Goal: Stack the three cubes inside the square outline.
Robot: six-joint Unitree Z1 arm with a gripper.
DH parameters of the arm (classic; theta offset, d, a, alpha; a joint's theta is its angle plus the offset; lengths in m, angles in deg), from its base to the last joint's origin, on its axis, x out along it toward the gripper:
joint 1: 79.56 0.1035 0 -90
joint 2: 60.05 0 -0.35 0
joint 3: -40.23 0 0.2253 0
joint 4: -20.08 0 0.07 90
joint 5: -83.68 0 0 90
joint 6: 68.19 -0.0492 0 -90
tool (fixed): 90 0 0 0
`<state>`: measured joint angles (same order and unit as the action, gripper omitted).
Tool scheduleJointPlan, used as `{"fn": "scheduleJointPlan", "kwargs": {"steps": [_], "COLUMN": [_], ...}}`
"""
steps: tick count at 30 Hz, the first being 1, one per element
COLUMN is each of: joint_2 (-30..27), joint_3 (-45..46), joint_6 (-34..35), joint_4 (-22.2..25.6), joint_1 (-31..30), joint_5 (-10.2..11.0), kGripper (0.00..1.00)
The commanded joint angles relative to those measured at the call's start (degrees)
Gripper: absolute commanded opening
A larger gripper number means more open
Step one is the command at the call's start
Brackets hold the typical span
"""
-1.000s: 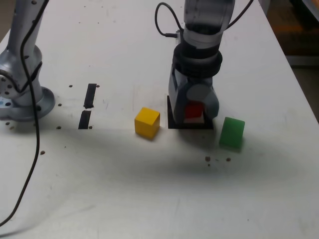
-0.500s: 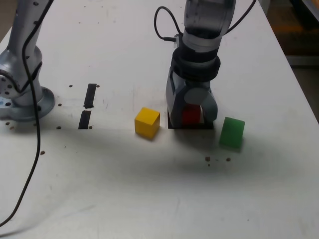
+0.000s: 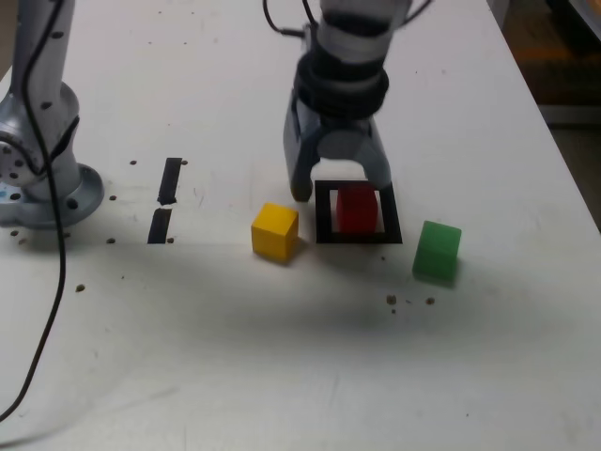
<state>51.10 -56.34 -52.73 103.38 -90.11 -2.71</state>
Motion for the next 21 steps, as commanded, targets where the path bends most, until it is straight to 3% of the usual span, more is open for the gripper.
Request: {"fn": "scheduleJointPlan", "kwargs": {"steps": [1, 9, 21], "joint_2": [-1.5, -7.5, -14.0], "joint_3": [-0.9, -2.1, 2.8], "joint_6": [0.1, -0.1, -2.8], "joint_4": [1.7, 9.9, 11.1], "joint_1": [0.2, 0.1, -7.1], "joint_5": [1.1, 4.1, 2.9], "kGripper": [0.81, 0.82, 0.83]}}
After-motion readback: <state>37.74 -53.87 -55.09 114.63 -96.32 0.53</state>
